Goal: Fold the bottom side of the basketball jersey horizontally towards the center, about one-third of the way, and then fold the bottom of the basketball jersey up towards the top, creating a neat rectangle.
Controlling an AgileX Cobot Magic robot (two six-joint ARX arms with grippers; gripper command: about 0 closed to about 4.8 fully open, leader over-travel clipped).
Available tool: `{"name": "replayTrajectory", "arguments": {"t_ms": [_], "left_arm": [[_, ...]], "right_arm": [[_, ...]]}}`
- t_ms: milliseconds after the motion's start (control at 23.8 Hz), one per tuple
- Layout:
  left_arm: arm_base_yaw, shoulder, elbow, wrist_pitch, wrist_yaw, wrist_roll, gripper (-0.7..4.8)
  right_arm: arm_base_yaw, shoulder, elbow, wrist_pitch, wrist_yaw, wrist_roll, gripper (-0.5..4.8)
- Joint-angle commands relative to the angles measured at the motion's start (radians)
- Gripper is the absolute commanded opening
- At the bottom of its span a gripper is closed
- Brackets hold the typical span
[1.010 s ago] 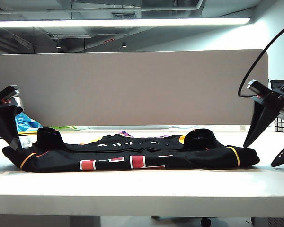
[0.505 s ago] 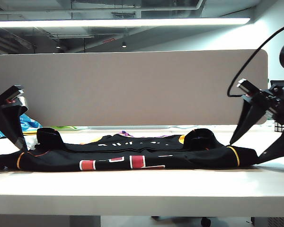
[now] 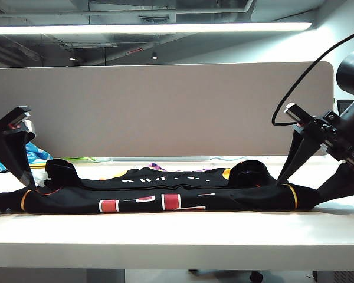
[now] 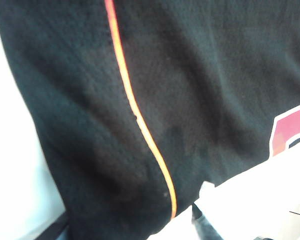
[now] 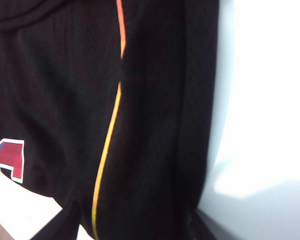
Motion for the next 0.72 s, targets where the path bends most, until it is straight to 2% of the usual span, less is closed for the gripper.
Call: {"name": "replayTrajectory", "arguments": {"t_ms": [42, 168, 252, 379, 463, 505, 589, 715], "left_arm": [[0.0, 0.017, -0.014, 0.014, -0.061, 0.001, 2.87], [0.0, 0.023, -0.014, 0.021, -0.059, 0.001, 2.87], [0.0, 0.039, -0.014, 0.021, -0.048, 0.0, 2.87], [-0.001, 0.066, -0.014, 0.015, -0.021, 0.001, 2.84], [-0.003, 0.071, -0.014, 0.014, -0.011, 0.005, 1.77], [-0.003, 0.071, -0.014, 0.016, -0.012, 0.005, 0.86], [-0.003, 0.071, -0.014, 0.014, -0.002, 0.008, 0.02], [-0.002, 0.058, -0.013, -0.019, 0.032, 0.018, -0.06]], "right_arm": [[0.002, 0.007, -0.003, -0.002, 0.021, -0.004, 2.6], [0.008, 0.012, -0.003, 0.007, 0.021, -0.002, 2.59], [0.014, 0.026, -0.003, 0.015, 0.021, 0.003, 2.05], [0.032, 0.044, -0.003, 0.016, 0.02, 0.003, 1.95], [0.035, 0.043, -0.003, 0.023, 0.021, -0.001, 0.91], [0.035, 0.043, -0.003, 0.028, 0.02, -0.003, 0.18], [0.035, 0.043, -0.003, 0.027, 0.02, -0.006, 0.05], [0.035, 0.026, -0.003, -0.006, -0.011, -0.029, -0.06]]}}
